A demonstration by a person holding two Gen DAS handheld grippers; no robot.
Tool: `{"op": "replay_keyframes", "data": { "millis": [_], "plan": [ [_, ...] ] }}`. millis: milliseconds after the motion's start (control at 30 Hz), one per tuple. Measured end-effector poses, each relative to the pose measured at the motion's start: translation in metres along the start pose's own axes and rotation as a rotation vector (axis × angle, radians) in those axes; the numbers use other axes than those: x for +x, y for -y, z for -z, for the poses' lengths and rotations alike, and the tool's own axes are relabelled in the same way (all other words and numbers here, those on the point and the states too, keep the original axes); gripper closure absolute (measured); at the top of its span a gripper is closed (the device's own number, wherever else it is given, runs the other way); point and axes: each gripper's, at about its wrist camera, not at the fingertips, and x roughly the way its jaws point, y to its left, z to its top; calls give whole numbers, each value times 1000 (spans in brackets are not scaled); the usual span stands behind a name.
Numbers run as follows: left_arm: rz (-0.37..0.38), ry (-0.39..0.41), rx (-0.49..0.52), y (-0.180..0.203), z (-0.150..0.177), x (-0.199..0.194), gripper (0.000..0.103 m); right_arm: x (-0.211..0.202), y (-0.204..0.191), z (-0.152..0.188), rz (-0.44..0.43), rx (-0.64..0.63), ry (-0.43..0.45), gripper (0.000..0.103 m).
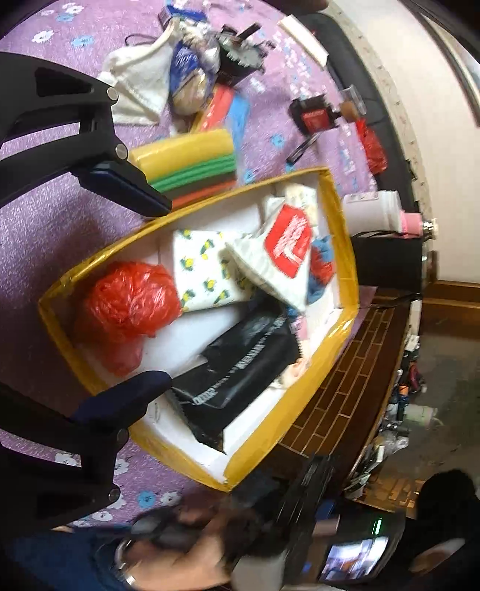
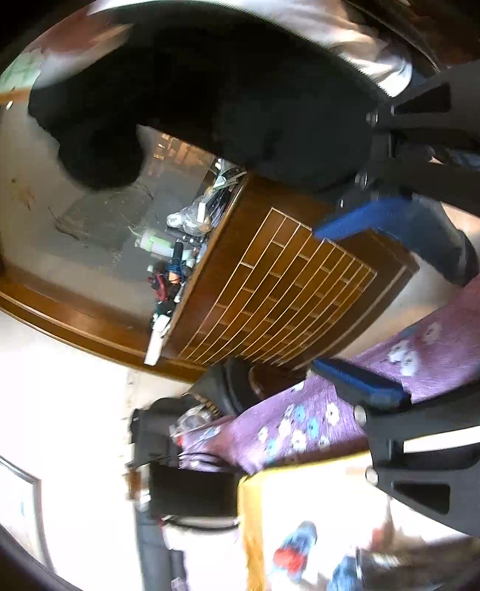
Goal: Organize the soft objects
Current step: 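Withdraw both open tools from the tray back toward the table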
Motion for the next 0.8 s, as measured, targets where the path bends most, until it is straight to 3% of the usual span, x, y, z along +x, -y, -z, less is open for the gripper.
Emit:
{"op": "replay_keyframes", "data": {
  "millis": [100, 167, 300, 400, 567, 633, 700, 733, 800],
  "plan": [
    [-5, 44, 15, 2, 0, -9, 18, -7, 24, -4, -201, 9, -72, 7],
    [-27, 77, 30, 4, 0, -15, 18, -20, 42, -2, -232, -24, -76, 11],
    [-49, 106, 46, 6, 1, -20, 18, -94, 70, 36, -242, -204, 55, 13],
    [-37, 105, 59, 8, 0, -20, 18, -133, 109, 67, -294, -128, 79, 13],
    [-20, 98, 84, 15, 1, -20, 18, -228, 187, 95, -201, 59, 292, 13],
    [-26, 103, 92, 17, 0, -22, 18, -257, 219, 91, -272, 168, 382, 12],
    [-27, 106, 97, 20, -1, -27, 18, -280, 234, 89, -358, 231, 495, 0],
    [-29, 115, 98, 21, -1, -31, 18, -282, 231, 86, -403, 244, 551, 0],
    [-37, 137, 98, 22, -1, -42, 18, -266, 210, 78, -475, 246, 529, 0]
  ]
}}
